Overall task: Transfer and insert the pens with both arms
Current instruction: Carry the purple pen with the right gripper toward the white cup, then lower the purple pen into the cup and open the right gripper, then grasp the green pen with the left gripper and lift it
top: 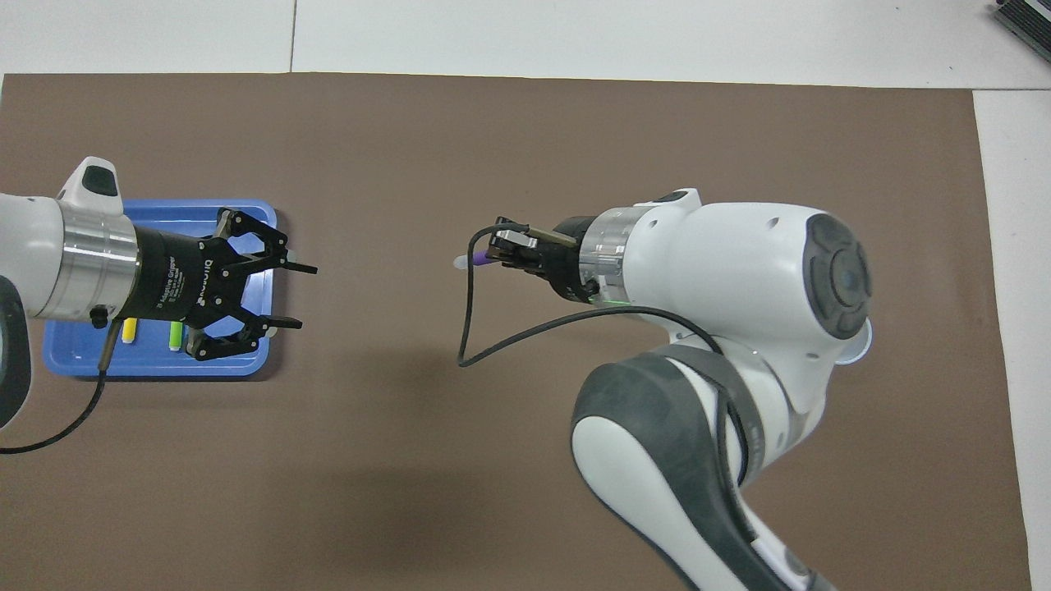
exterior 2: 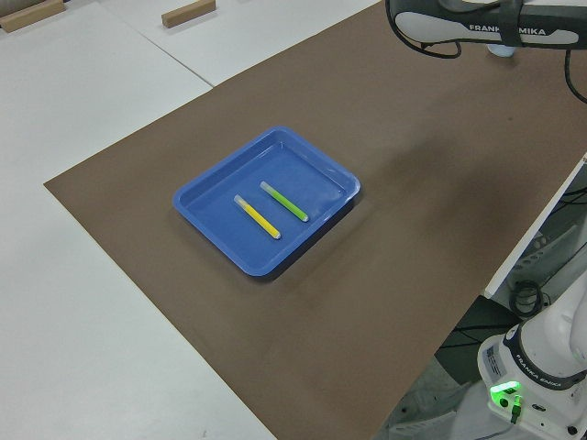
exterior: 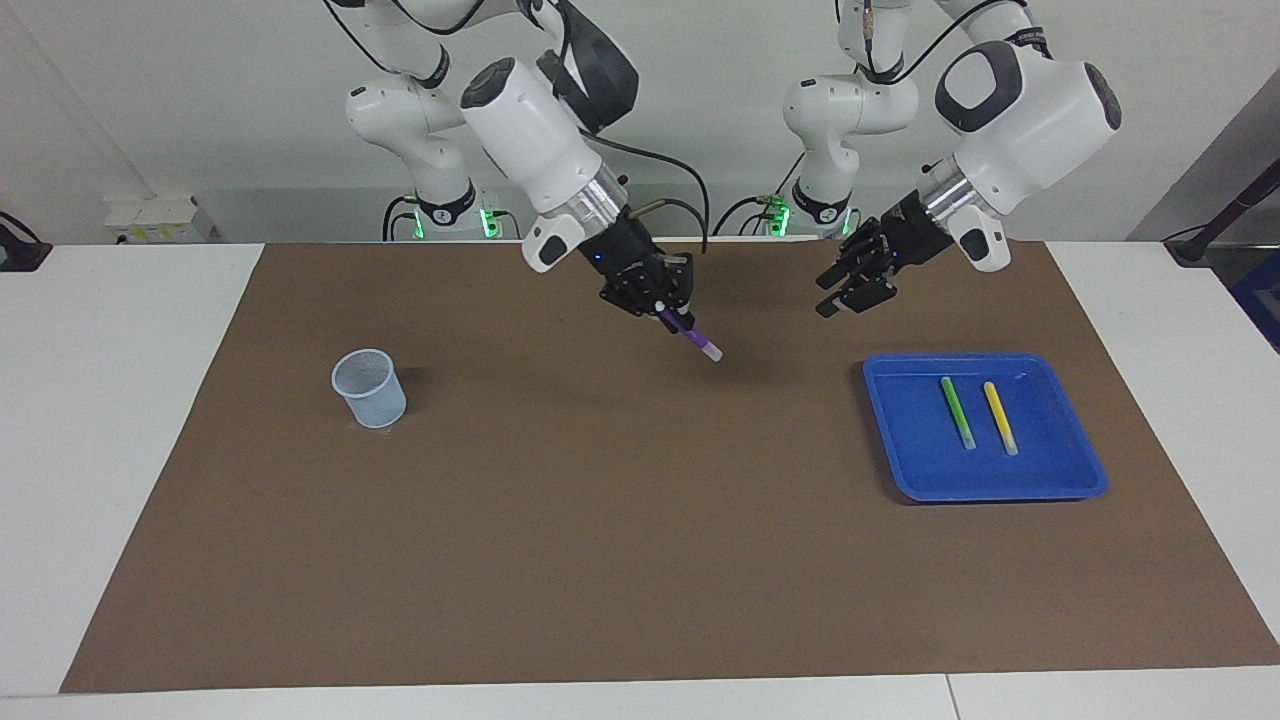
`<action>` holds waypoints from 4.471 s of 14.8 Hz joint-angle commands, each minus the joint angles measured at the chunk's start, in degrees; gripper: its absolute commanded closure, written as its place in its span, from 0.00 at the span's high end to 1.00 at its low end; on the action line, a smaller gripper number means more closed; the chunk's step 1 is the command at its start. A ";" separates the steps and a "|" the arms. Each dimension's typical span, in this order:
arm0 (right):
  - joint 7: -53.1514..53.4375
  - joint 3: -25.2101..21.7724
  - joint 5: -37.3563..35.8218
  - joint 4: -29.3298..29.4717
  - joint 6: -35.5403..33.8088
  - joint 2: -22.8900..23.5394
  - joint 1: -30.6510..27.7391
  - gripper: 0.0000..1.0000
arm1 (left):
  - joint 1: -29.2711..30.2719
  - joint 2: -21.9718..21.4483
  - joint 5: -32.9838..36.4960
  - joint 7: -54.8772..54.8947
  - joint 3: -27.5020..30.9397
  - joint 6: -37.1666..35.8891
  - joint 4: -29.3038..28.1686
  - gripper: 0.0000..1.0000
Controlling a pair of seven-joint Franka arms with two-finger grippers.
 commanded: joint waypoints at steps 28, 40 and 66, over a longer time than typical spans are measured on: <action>-55.82 0.66 -28.89 -24.80 -8.60 -12.65 -32.84 0.00 | 15.48 12.43 29.14 74.13 -0.24 24.43 -6.00 0.58; -53.19 0.75 -27.93 -23.23 -8.07 -11.15 -32.50 0.44 | 15.48 20.70 29.14 74.30 -0.24 34.73 -6.53 0.55; -45.10 2.15 -4.64 -16.10 -7.63 -10.45 -28.63 1.00 | 15.57 20.17 29.14 64.22 -0.15 25.10 -5.94 0.00</action>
